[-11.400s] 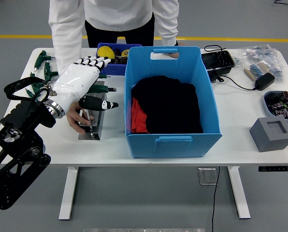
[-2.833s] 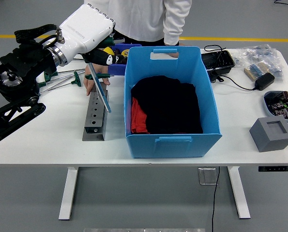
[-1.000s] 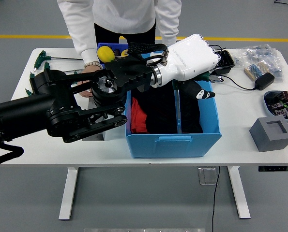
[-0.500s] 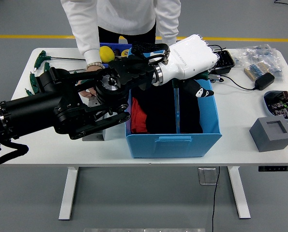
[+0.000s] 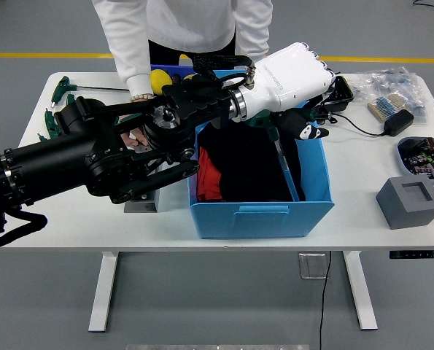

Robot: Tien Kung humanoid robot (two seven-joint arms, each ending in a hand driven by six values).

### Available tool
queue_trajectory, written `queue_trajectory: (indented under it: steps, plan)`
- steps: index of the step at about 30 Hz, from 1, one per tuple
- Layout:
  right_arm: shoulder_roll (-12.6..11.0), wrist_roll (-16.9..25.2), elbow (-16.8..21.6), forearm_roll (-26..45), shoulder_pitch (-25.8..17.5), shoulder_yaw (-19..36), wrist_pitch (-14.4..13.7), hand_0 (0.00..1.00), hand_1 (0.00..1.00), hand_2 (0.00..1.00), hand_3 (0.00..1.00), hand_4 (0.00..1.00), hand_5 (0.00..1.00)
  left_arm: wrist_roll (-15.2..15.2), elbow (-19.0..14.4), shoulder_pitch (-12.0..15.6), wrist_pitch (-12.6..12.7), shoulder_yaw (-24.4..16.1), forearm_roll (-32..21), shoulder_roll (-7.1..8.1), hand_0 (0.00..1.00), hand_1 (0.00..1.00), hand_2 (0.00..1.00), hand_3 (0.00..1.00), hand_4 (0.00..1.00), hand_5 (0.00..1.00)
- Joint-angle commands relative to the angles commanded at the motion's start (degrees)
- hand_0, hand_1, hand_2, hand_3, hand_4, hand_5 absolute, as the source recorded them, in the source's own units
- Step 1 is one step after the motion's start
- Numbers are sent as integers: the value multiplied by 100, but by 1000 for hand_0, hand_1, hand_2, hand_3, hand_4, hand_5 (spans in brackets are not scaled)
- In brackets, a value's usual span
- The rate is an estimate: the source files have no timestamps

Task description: Lift tool from toolbox,place it in box,lift tool from toolbox,place it in box

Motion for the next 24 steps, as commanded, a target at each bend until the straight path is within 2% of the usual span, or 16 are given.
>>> queue_trajectory:
  steps: [1,2,7,8,15,18,22,24]
  plan:
    - [-5,1,-1,4,4,-8,-3,694,666,733,577,786,702,-25,6,-3,20,3,-4,-6,215,204,294,401,798,478]
    - [-8,2,-1,6,6,-14,-4,690,664,732,575,784,704,-40,9,-6,32,3,-6,-11,281,350,469,510,808,469]
    - [-24,8,2,9,16,-35,-14,690,664,732,575,784,704,-124,3,-32,116,-29,-2,-50,281,350,469,510,808,469]
    - [-25,9,2,3,16,-28,-18,689,664,732,573,784,702,-142,-2,-40,132,-40,-1,-58,305,417,509,538,811,463]
    - [-20,14,3,-19,-10,6,-26,688,664,731,572,784,701,-191,-79,-25,196,-183,54,-45,307,428,515,542,811,459]
    - [-8,18,3,-27,-41,22,-31,688,664,731,572,784,701,-121,-147,30,98,-316,163,21,307,428,515,542,811,459]
    - [9,20,2,-17,-92,45,-28,686,664,731,572,784,700,93,-382,154,-204,-515,423,250,302,429,514,545,819,448]
    - [25,20,-2,0,-125,47,-24,686,664,731,572,784,700,210,-590,325,-334,-713,519,437,302,429,514,545,819,448]
